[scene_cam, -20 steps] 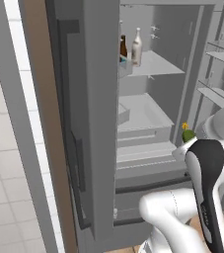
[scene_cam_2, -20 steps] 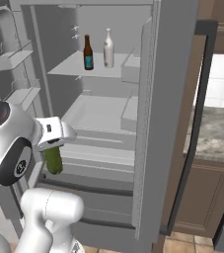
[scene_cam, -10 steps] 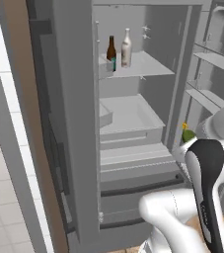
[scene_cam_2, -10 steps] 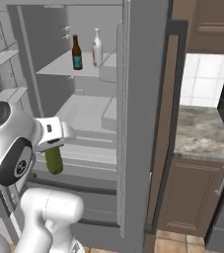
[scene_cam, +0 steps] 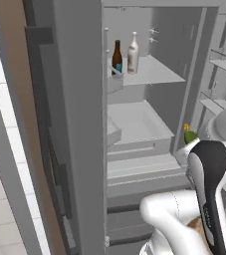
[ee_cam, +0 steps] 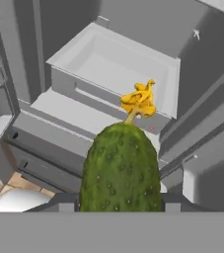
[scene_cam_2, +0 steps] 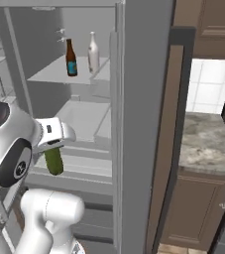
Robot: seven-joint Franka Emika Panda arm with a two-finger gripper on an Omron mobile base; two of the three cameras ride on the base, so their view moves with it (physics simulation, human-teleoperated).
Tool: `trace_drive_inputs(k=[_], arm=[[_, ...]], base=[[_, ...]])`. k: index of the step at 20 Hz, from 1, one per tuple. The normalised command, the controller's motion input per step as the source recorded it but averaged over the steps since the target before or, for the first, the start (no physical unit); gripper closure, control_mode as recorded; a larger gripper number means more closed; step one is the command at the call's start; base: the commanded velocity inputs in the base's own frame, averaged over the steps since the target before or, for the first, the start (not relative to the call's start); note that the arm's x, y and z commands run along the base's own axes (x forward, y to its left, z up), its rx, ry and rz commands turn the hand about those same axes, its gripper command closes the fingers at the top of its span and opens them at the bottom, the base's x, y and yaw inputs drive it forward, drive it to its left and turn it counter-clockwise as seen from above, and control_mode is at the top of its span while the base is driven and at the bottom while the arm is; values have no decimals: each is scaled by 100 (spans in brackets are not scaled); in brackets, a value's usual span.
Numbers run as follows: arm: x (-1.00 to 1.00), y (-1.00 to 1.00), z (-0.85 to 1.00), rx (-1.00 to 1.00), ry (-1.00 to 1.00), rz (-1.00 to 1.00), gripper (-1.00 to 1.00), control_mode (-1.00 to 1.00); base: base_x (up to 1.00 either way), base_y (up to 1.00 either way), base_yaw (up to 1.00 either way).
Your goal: Place the liquor and beer on the top shelf of the fridge to keep them out of children's reach, and place the cucumber on lower shelves for easy access.
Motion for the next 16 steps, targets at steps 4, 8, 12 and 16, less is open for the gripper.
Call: trace_drive_inputs(k=[4, 8, 12, 16], arm=[[0, 0, 0, 0, 0, 0, 100, 100], [0, 0, 0, 0, 0, 0, 100, 100], [14, 8, -9, 0, 0, 0, 100, -100], [64, 25, -39, 0, 0, 0, 100, -100]], base=[[91, 19, 0], [82, 28, 0], [47, 26, 0], [0, 0, 0]])
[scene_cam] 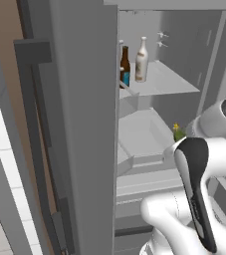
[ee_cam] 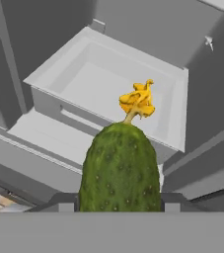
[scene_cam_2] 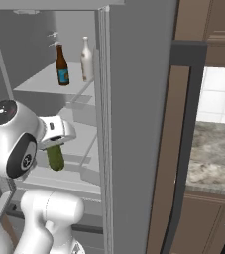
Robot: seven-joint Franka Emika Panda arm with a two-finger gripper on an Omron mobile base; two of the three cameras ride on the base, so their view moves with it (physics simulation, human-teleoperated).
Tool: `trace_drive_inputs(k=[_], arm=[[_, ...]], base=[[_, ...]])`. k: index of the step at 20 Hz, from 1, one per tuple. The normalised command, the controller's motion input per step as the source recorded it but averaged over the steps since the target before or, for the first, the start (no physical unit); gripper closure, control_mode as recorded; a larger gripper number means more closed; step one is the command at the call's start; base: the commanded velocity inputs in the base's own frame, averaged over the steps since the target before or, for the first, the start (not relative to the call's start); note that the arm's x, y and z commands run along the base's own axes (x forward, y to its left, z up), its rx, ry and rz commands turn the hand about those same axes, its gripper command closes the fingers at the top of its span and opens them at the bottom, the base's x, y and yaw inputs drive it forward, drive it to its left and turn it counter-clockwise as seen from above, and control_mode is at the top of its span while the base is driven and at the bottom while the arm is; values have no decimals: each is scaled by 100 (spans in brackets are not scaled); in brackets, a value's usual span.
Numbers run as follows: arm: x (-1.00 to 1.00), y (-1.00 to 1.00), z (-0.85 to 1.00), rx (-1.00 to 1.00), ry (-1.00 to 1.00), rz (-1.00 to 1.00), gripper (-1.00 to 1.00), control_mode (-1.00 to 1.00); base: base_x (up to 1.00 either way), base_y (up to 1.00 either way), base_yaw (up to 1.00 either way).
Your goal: Place the liquor and beer on the top shelf of the fridge to keep them out of children's reach, and place the cucumber on lower shelves for easy access.
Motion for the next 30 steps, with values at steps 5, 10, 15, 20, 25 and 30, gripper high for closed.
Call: trace_drive_inputs(k=[5, 10, 15, 20, 25, 30], arm=[[79, 14, -55, 0, 0, 1, 100, -100], [55, 13, -48, 0, -8, 7, 100, -100], [52, 0, -54, 0, -14, 19, 100, -100], [50, 0, -56, -1, -9, 23, 100, -100], [42, -1, -21, -14, 1, 21, 100, -100], [31, 0, -12, -21, 4, 16, 100, -100]], base=[[0, 0, 0], [0, 0, 0], [0, 0, 0], [0, 0, 0], [0, 0, 0], [0, 0, 0]])
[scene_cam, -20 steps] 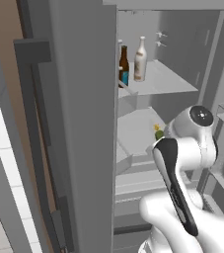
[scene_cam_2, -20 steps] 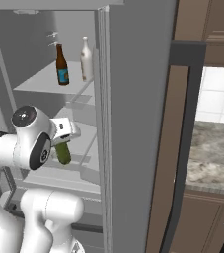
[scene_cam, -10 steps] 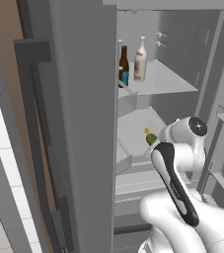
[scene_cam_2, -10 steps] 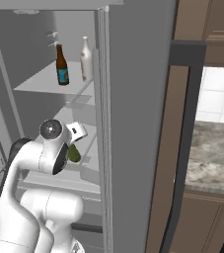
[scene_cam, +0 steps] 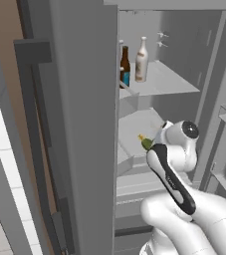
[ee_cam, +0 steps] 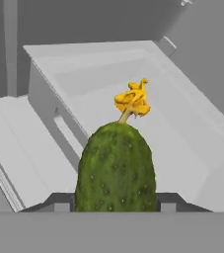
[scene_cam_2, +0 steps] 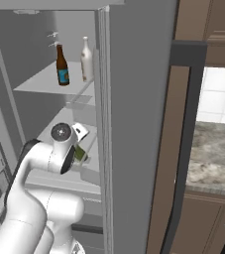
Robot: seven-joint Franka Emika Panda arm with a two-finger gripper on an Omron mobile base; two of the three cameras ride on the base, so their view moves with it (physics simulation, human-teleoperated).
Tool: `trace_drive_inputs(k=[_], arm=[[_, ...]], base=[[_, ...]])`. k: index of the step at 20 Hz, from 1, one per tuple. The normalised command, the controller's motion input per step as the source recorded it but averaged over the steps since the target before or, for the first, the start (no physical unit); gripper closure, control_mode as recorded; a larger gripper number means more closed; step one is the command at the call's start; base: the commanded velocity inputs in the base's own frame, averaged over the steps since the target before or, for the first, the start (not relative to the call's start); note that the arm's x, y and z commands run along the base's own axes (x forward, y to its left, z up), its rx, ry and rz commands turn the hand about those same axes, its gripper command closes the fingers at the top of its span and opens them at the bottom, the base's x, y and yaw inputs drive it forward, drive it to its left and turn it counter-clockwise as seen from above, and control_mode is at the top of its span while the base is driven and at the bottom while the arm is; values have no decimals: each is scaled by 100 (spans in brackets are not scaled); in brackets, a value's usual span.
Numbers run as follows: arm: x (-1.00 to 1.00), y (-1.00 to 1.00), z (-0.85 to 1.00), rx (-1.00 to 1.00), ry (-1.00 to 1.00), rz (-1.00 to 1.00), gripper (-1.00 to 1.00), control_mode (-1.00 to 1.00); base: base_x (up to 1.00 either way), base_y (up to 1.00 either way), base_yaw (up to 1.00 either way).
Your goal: Place the liquor and beer on the top shelf of the fridge to keep them out of children's reach, and place the cucumber on lower shelves for easy access.
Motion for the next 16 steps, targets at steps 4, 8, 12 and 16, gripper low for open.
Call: trace_drive_inputs(k=[4, 8, 12, 16], arm=[[33, 0, -9, -22, 10, 13, 100, -100], [40, 0, -9, -18, 12, 8, 100, -100], [52, 0, -25, -2, 0, 1, 100, -100], [55, 1, -24, 0, 0, 3, 100, -100]], base=[[0, 0, 0], [0, 0, 0], [0, 0, 0], [0, 0, 0]])
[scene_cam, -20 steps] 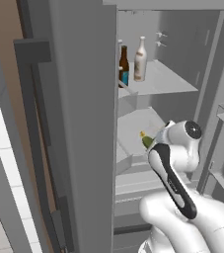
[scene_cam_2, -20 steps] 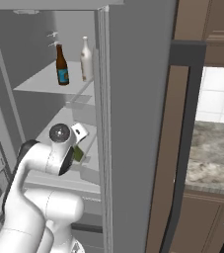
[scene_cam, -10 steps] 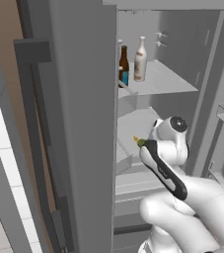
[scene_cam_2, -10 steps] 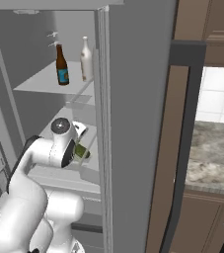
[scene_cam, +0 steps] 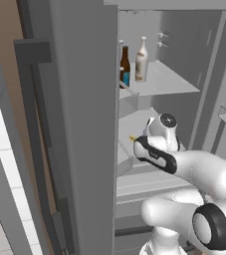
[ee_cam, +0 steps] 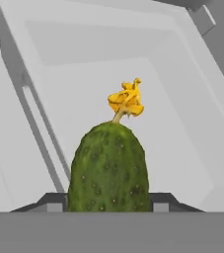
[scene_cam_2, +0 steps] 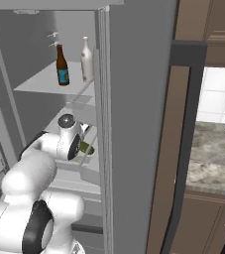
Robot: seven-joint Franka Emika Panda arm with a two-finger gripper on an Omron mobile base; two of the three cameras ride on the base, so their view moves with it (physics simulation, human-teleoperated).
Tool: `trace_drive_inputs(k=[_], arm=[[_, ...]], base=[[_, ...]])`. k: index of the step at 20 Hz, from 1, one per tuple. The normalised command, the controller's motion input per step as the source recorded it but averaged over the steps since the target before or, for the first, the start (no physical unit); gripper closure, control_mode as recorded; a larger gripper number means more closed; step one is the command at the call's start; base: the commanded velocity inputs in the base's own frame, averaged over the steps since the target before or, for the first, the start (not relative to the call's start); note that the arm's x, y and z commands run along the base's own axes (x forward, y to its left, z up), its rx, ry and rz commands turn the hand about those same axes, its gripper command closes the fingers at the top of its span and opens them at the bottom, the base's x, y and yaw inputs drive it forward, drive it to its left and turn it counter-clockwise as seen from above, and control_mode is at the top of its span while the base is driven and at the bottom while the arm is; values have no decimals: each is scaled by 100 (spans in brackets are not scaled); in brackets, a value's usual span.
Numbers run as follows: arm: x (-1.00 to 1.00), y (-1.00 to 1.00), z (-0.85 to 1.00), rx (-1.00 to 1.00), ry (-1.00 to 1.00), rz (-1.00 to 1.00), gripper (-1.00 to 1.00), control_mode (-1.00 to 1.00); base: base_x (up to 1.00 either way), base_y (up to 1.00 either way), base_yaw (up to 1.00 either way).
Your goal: Place the liquor and beer on the top shelf of the fridge to keep them out of children's reach, and place the cucumber on lower shelves for easy access.
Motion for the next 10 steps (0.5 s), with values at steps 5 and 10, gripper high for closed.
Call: trace_drive_inputs(k=[5, 10], arm=[[53, 2, -28, -1, 0, 4, 100, -100], [51, 9, -36, -5, 0, 3, 100, -100]], base=[[0, 0, 0], [0, 0, 0]])
